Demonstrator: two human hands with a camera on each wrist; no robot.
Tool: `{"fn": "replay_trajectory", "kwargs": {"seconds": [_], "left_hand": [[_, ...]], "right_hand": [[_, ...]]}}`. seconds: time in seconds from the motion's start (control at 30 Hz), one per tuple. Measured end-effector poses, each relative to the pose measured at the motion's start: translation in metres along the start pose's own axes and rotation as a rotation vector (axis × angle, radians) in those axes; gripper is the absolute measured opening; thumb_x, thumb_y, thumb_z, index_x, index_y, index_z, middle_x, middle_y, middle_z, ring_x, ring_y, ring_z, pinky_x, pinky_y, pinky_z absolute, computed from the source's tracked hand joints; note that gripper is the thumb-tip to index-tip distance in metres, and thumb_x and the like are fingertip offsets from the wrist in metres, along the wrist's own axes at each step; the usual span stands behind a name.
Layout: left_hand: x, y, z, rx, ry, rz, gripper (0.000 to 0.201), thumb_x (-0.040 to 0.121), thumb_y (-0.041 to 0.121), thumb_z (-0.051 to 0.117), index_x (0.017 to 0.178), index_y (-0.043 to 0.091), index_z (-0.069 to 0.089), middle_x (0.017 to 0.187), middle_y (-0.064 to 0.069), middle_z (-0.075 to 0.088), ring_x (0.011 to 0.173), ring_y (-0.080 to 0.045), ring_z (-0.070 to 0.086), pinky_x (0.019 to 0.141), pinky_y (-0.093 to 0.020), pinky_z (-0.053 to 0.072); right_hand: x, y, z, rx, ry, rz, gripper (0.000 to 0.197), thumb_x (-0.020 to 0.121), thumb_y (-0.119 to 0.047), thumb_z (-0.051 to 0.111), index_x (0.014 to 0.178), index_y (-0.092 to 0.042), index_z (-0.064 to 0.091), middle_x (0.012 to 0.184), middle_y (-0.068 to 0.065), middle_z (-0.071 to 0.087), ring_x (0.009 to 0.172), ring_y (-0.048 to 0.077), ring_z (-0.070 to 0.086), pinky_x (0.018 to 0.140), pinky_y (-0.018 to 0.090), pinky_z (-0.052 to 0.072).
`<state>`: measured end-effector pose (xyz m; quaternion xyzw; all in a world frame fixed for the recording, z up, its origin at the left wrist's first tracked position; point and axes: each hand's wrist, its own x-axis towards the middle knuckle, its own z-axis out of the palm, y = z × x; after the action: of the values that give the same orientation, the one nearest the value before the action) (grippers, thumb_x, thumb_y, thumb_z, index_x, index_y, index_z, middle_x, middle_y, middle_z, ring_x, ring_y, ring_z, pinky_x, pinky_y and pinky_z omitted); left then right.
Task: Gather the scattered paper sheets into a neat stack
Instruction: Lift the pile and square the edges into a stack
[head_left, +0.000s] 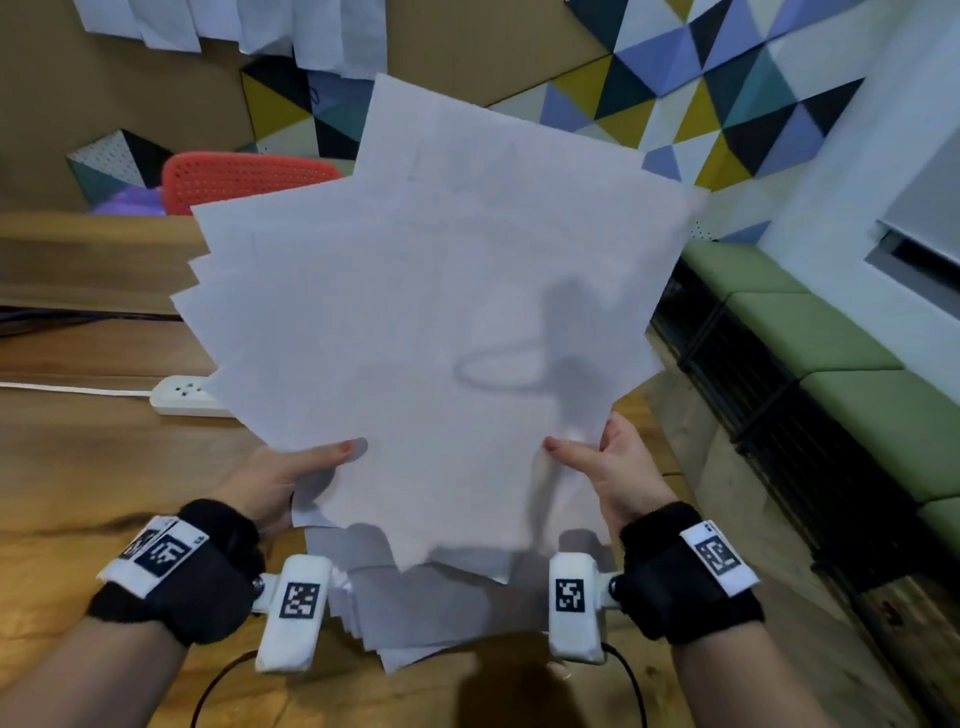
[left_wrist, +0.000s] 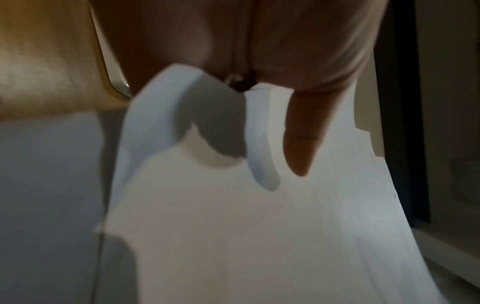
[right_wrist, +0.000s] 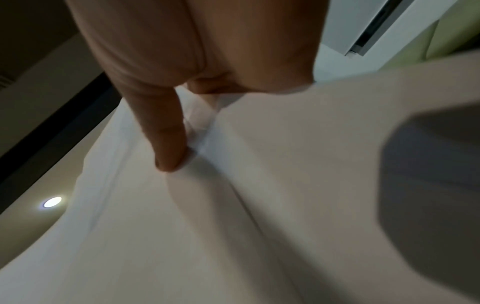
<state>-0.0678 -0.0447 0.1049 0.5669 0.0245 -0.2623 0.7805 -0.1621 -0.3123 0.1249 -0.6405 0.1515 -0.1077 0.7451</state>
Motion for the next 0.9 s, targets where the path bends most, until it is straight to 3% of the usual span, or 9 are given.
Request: {"fn": "replay_trajectory", "kwargs": {"seconds": [0.13,0.2,0.27,0.4,0.53,0.6,0.7,0.8,0.9], "left_hand": [[-0.007,0.005,0.012,0.282,0.216,0.144,0.059,0.047,0.039,0.089,0.082,-0.002,0.063,0.081,-0.011,0.069,0.074,-0.024,0.063,0.060,-0.021,0.049],[-0.012,0.010,0.025,0.327,0.288,0.269,0.027,0.073,0.024,0.076,0.084,0.004,0.062,0.067,0.003,0.067,0.072,-0.012,0.058,0.052,-0.006,0.044],[-0.017,0.016,0.035,0.325,0.294,0.377,0.018,0.084,0.013,0.064,0.101,0.010,0.058,0.078,0.014,0.062,0.068,0.005,0.057,0.048,0.004,0.037],[-0.023,0.018,0.041,0.282,0.296,0.500,0.021,0.084,0.010,0.062,0.104,0.016,0.058,0.093,0.017,0.062,0.071,0.018,0.060,0.060,0.001,0.044],[-0.024,-0.001,0.037,0.427,0.297,0.332,0.019,0.084,0.009,0.061,0.102,0.016,0.059,0.109,-0.001,0.058,0.088,-0.009,0.054,0.057,-0.005,0.040],[-0.026,-0.006,0.037,0.465,0.333,0.264,0.012,0.084,0.012,0.062,0.096,0.012,0.063,0.107,-0.004,0.057,0.095,-0.015,0.052,0.057,-0.007,0.039],[-0.025,-0.005,0.036,0.366,0.362,0.297,0.037,0.083,0.013,0.064,0.118,0.003,0.057,0.110,-0.001,0.054,0.105,-0.018,0.052,0.084,-0.019,0.037],[-0.029,0.004,0.035,0.343,0.364,0.327,0.032,0.080,0.015,0.068,0.109,0.010,0.058,0.093,0.006,0.062,0.089,-0.010,0.058,0.077,-0.017,0.042],[-0.029,0.004,0.031,0.450,0.267,0.300,0.014,0.078,0.013,0.071,0.088,0.018,0.062,0.068,0.022,0.066,0.069,0.007,0.061,0.070,-0.006,0.044]], "right_hand": [[-0.005,0.000,0.007,-0.051,0.173,-0.059,0.021,0.077,0.013,0.062,0.084,-0.007,0.057,0.077,0.002,0.068,0.069,0.012,0.067,0.068,0.025,0.052],[-0.007,-0.004,0.011,-0.001,0.277,-0.070,0.021,0.078,0.008,0.063,0.073,-0.006,0.048,0.074,0.007,0.056,0.065,0.016,0.056,0.067,0.028,0.046],[-0.009,-0.007,0.010,-0.028,0.363,-0.133,0.029,0.081,-0.002,0.066,0.063,-0.006,0.044,0.067,0.004,0.049,0.062,0.014,0.048,0.062,0.023,0.043],[-0.017,-0.011,0.011,-0.159,0.390,-0.244,0.029,0.078,-0.006,0.070,0.052,-0.011,0.057,0.044,-0.014,0.060,0.049,0.000,0.054,0.053,0.016,0.044],[-0.025,0.002,0.007,-0.180,0.273,-0.113,0.014,0.079,-0.002,0.068,0.081,-0.012,0.058,0.073,-0.011,0.063,0.058,-0.009,0.060,0.057,0.007,0.044],[-0.027,0.010,0.006,-0.214,0.253,-0.029,0.011,0.079,-0.006,0.069,0.086,-0.006,0.060,0.078,-0.003,0.063,0.061,-0.002,0.062,0.062,0.015,0.044],[-0.026,0.007,0.005,-0.217,0.295,0.009,0.011,0.078,-0.012,0.071,0.085,-0.006,0.064,0.084,0.005,0.066,0.075,0.016,0.064,0.068,0.022,0.045],[-0.025,-0.002,0.005,-0.191,0.279,-0.074,0.015,0.075,-0.007,0.073,0.073,-0.018,0.063,0.076,-0.007,0.066,0.059,-0.006,0.063,0.057,0.007,0.047],[-0.024,-0.004,0.002,-0.293,0.220,-0.046,0.024,0.075,-0.007,0.073,0.089,-0.019,0.058,0.088,-0.004,0.062,0.082,0.008,0.061,0.073,0.019,0.044]]}}
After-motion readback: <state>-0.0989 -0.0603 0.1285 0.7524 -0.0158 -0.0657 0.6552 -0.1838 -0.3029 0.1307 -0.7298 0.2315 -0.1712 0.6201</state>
